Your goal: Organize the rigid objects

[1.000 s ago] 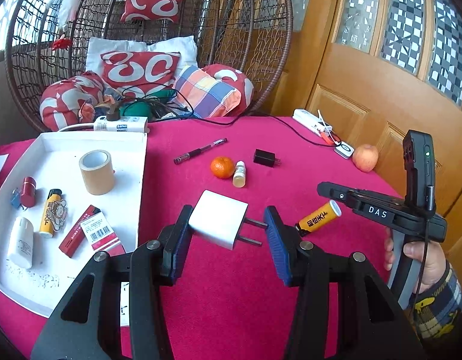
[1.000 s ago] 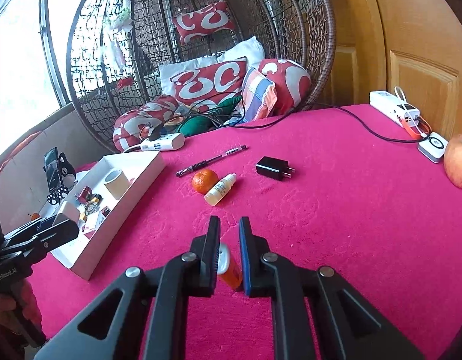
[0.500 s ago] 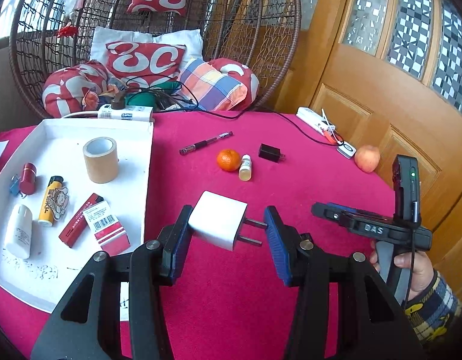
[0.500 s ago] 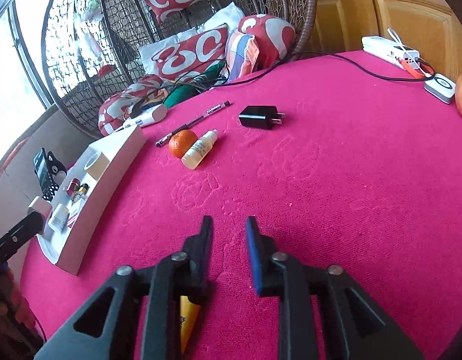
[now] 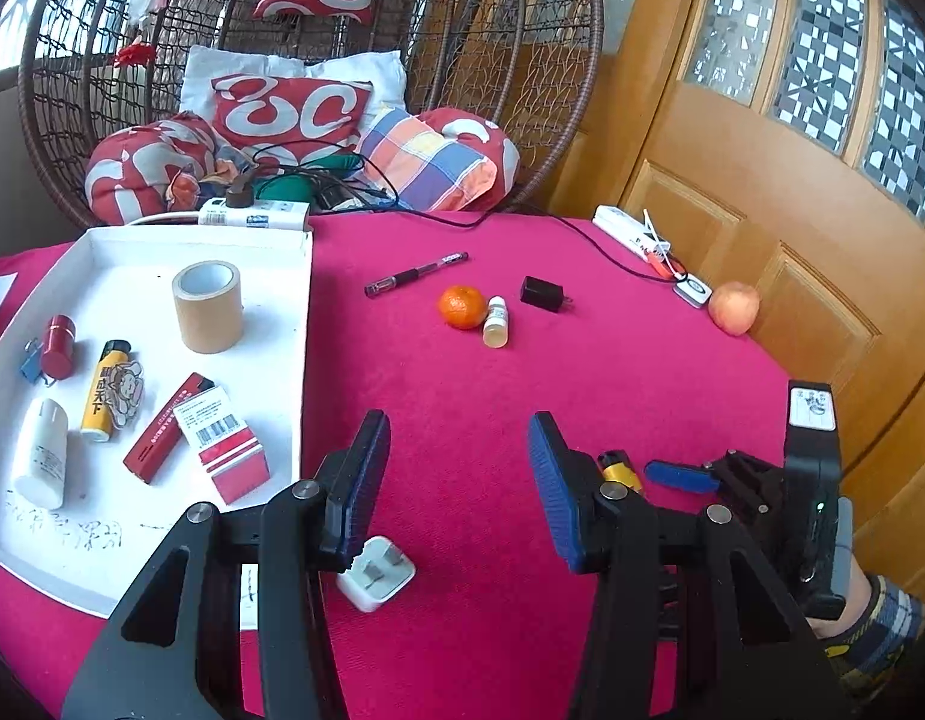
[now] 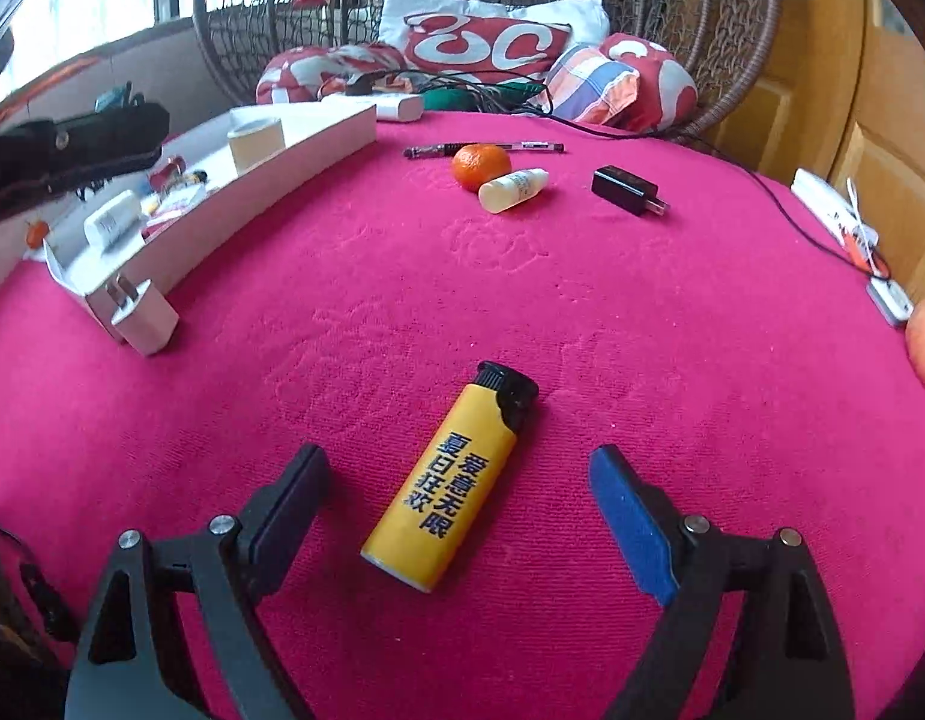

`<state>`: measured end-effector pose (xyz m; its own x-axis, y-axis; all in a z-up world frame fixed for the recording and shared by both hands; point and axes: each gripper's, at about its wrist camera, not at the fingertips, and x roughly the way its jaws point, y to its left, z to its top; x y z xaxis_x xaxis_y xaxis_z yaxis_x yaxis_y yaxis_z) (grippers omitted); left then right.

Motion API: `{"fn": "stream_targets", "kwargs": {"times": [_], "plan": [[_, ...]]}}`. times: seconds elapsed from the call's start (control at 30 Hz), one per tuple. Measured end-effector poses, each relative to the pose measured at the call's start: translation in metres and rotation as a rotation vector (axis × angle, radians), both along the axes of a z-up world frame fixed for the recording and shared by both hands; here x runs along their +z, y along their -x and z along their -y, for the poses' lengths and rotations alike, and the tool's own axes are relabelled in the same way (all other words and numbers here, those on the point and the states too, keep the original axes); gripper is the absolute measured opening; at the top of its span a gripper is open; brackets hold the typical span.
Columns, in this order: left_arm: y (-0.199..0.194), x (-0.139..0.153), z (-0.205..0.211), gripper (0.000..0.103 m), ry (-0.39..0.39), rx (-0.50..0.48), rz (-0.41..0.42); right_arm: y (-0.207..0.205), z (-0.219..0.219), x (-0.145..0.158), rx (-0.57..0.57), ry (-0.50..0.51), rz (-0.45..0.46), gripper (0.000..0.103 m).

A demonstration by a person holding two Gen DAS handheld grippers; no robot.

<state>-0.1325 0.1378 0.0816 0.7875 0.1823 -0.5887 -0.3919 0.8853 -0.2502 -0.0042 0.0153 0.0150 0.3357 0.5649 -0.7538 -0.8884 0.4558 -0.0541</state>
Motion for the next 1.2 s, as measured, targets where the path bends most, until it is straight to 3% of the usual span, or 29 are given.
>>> {"fn": "stream_targets", "kwargs": {"times": [0.03,0.1,0.13,0.17,0.4,0.7,0.8,0.9,1.03,1.2], "plan": [[0.003,-0.002,0.0,0.054,-0.005,0.002,-0.017,0.0,0.0,0.001,0.003,0.0,-0.001,0.081],[0.01,-0.009,0.001,0.065,-0.008,-0.004,-0.046,0.001,0.001,0.003,0.023,-0.004,0.002,0.06],[0.014,-0.014,0.002,0.07,-0.009,-0.012,-0.065,0.001,0.002,0.005,0.025,-0.004,0.008,0.032],[0.016,-0.018,0.004,0.07,-0.014,-0.02,-0.082,0.0,0.004,0.006,0.025,-0.009,-0.005,0.023],[0.014,-0.039,0.014,0.07,-0.038,-0.102,-0.137,0.0,0.004,0.004,0.007,-0.053,-0.028,0.023],[-0.02,-0.048,0.008,0.07,-0.14,-0.141,-0.245,-0.002,0.009,0.003,0.005,-0.095,-0.053,0.023],[-0.019,-0.054,0.013,0.07,-0.114,-0.179,-0.273,-0.004,0.009,0.003,0.005,-0.104,-0.067,0.023],[-0.015,-0.053,0.023,0.07,-0.145,-0.198,-0.284,-0.004,0.01,0.003,0.004,-0.107,-0.071,0.023],[-0.007,-0.045,0.021,0.07,-0.045,-0.236,-0.24,-0.005,0.011,0.003,0.003,-0.111,-0.076,0.023],[-0.012,-0.048,0.018,0.068,-0.131,-0.168,-0.279,-0.007,0.013,0.003,0.003,-0.12,-0.088,0.023]]}}
